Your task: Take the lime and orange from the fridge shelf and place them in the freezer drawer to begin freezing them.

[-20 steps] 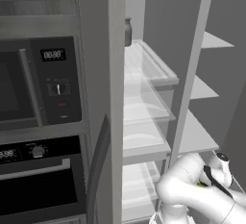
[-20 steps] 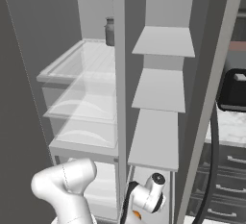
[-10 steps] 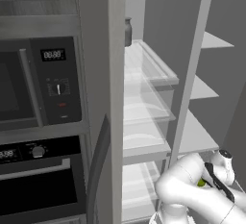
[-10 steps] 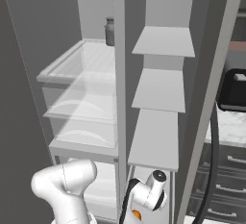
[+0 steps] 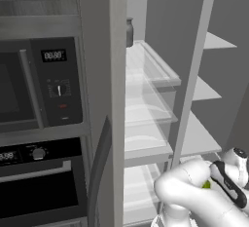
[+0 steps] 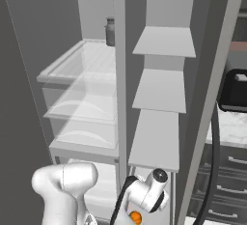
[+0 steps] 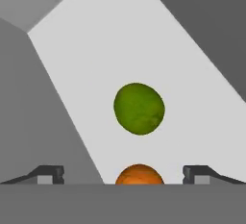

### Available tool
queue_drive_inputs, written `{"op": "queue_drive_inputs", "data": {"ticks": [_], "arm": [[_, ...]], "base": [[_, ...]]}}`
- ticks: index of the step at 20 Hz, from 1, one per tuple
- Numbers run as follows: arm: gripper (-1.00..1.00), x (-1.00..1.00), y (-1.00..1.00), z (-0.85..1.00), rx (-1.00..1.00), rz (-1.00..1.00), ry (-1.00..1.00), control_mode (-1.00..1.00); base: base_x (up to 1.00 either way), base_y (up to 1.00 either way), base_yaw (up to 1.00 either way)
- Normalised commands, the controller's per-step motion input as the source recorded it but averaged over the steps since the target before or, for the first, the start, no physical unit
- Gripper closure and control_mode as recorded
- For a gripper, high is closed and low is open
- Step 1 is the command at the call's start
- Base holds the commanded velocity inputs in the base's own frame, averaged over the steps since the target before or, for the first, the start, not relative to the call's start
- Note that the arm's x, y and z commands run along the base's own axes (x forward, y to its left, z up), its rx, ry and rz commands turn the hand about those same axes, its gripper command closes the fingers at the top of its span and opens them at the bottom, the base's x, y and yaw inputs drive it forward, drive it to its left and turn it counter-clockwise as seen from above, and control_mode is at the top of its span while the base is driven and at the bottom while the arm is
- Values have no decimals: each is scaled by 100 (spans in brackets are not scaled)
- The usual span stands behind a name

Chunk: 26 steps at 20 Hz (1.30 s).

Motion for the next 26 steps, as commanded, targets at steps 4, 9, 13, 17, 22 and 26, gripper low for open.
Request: {"op": "queue_drive_inputs", "data": {"ticks": [4,9,13,17,22,26], "arm": [[-100,-59,6,91,0,-9,-13,-100],[-100,-22,12,100,-2,-12,-4,-100],[-100,-10,10,100,-4,-12,0,-100],[-100,-3,15,89,-3,-11,0,-100],[-100,0,11,20,0,-6,0,-100],[-100,0,1,0,0,0,0,-100]], "base": [[0,0,0],[0,0,0],[0,0,0],[0,0,0],[0,0,0],[0,0,0]]}}
